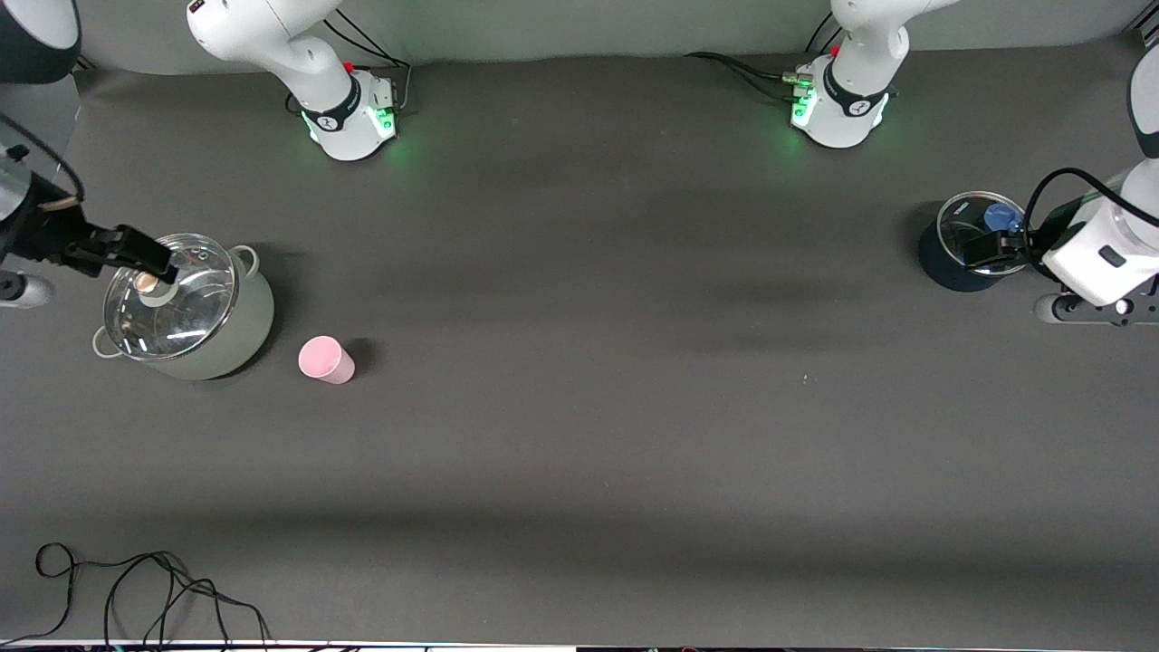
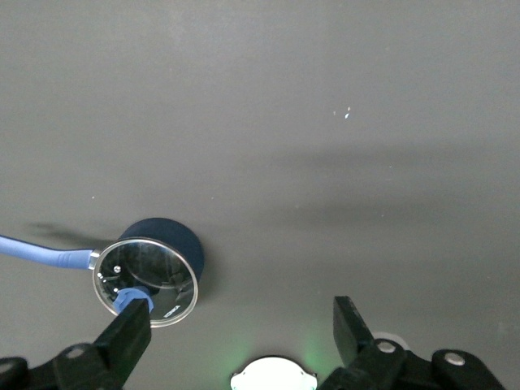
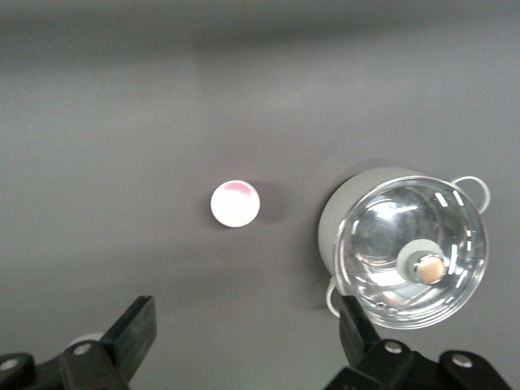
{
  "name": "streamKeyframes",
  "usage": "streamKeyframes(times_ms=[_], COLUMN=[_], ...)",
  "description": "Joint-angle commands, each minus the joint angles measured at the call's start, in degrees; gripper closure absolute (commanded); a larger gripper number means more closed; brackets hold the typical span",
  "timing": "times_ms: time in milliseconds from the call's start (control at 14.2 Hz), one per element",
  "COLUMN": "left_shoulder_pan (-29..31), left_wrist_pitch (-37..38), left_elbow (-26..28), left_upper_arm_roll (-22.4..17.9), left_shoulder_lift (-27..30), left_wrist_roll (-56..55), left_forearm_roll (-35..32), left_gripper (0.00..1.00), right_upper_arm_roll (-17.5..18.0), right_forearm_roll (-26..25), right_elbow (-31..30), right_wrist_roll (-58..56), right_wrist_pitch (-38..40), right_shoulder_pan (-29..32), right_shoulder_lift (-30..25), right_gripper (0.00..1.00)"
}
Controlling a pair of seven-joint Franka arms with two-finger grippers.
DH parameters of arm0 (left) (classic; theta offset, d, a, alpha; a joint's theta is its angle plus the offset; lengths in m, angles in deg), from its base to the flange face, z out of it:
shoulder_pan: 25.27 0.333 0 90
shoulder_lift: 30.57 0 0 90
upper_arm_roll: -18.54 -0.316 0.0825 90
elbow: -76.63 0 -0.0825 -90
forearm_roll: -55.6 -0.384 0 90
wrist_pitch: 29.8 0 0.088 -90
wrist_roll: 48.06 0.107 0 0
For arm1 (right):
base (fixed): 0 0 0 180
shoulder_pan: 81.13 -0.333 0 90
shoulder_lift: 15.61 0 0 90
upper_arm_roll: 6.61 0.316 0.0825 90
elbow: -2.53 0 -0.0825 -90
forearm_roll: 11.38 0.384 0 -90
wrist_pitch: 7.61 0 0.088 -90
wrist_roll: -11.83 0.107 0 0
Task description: Transfer pink cup from left to right arm
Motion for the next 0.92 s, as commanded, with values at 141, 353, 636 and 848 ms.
streamKeyframes(times_ms=[141,353,636,848], left_shoulder_pan=[-13.21,-16.12,-14.46,-14.45], left_wrist_pitch=[-0.9,-1.16,-1.17,-1.69], left_elbow=[0.3,0.74,0.48,0.39], left_upper_arm_roll=[-12.14,-14.86,-14.95,-14.95], left_shoulder_lift=[1.48,2.19,2.1,2.1], left_wrist_roll=[0.8,0.81,3.34,3.44], left_forearm_roll=[1.07,1.07,3.35,3.0], left_gripper=[0.0,0.0,0.0,0.0], right_upper_arm_roll=[-1.17,-1.17,-0.99,1.28], right_forearm_roll=[0.5,0.5,0.59,0.59], right_elbow=[3.2,2.76,2.76,2.23], right_wrist_roll=[-1.93,-1.84,-2.02,-1.93], right_wrist_pitch=[1.19,1.19,1.19,0.75], right_shoulder_pan=[1.02,0.93,1.63,4.17], right_shoulder_lift=[2.25,2.25,2.34,2.17], right_gripper=[0.0,0.0,0.0,0.0])
